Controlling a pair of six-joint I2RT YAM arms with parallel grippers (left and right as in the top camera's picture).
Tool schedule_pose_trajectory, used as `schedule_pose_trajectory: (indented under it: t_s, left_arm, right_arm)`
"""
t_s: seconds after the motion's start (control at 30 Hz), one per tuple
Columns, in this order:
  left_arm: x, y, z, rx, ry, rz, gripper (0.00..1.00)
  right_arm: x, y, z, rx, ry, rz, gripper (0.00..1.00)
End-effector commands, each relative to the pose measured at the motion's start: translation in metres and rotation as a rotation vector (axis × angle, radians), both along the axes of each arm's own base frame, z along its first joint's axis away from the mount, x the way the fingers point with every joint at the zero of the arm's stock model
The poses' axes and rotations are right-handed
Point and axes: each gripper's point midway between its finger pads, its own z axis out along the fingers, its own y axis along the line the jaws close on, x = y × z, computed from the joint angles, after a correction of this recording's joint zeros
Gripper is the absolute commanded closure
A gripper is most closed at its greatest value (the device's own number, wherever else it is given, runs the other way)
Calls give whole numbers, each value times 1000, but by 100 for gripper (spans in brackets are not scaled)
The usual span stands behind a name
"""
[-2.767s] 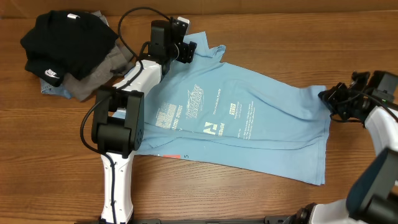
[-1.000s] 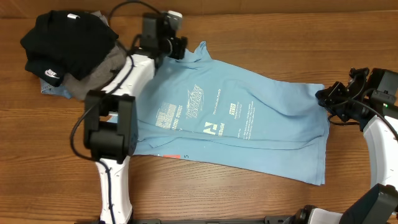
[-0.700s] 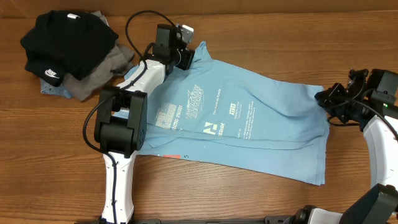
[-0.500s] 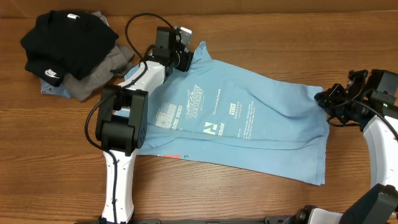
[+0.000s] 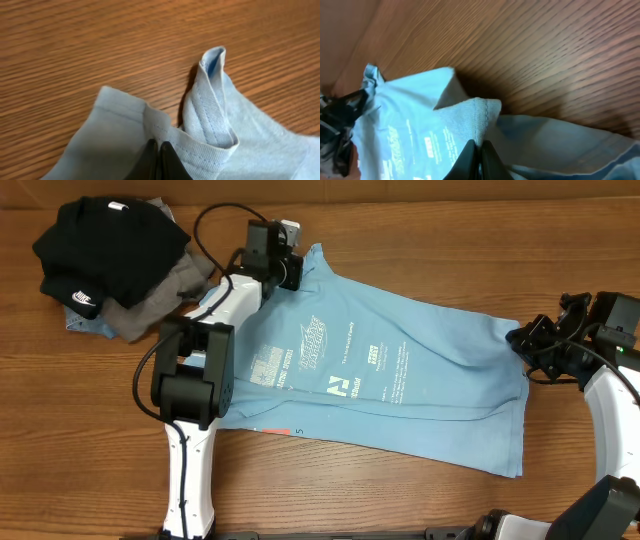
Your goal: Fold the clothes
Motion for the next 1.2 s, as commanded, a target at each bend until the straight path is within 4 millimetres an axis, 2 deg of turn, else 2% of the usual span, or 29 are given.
schedule_pose_trajectory:
  t_s: [0.0, 0.17, 0.23, 0.33, 0.37, 0.43, 0.47, 0.5, 0.7, 0.73, 0.8, 0.87, 0.97, 1.03, 1.07, 1.17]
  left_arm:
    - [17, 8, 88, -58, -142, 28, 96]
    - [16, 9, 116, -64, -184, 24, 91]
    - [15, 9, 117, -63, -178, 23, 93]
    - [5, 8, 105, -67, -113, 18, 95]
    - [-2, 6, 97, -68, -71, 7, 91]
    - [-10, 10, 85, -39, -18, 16, 67]
    - [-9, 18, 81, -1, -17, 50, 86]
    - [-8, 21, 81, 8, -19, 60, 94]
    - [-7, 19, 83, -6, -28, 50, 96]
    - [-4, 18, 85, -10, -41, 50, 83]
    - [-1, 17, 90, -20, -62, 45, 44]
    - [3, 17, 86, -18, -73, 48, 34]
    - [6, 11, 64, -17, -59, 39, 32]
    - [6, 6, 46, -16, -39, 29, 36]
    - [5, 5, 33, -11, -21, 29, 41]
    - [5, 5, 23, -9, -10, 29, 48]
  right_arm:
    - [4, -9, 11, -63, -33, -19, 96]
    - [6, -16, 10, -93, -31, -38, 96]
    - [6, -16, 10, -93, -31, -39, 96]
    - [5, -16, 9, -90, -29, -42, 96]
    - [5, -16, 9, -90, -29, -42, 96]
    - [5, -16, 10, -91, -30, -42, 96]
    - [6, -16, 10, -92, -34, -42, 96]
    - [7, -16, 11, -92, -36, -43, 96]
    - [8, -17, 11, -81, -36, -60, 96]
    - [8, -17, 11, -82, -38, -60, 96]
    - [8, -17, 11, -82, -39, -60, 96]
    - [8, -17, 11, -82, -37, -60, 96]
    - [8, -17, 10, -80, -35, -59, 96]
    - [8, -17, 10, -81, -34, -60, 96]
    - [7, -16, 9, -78, -31, -58, 96]
    - [7, -15, 9, -75, -28, -57, 96]
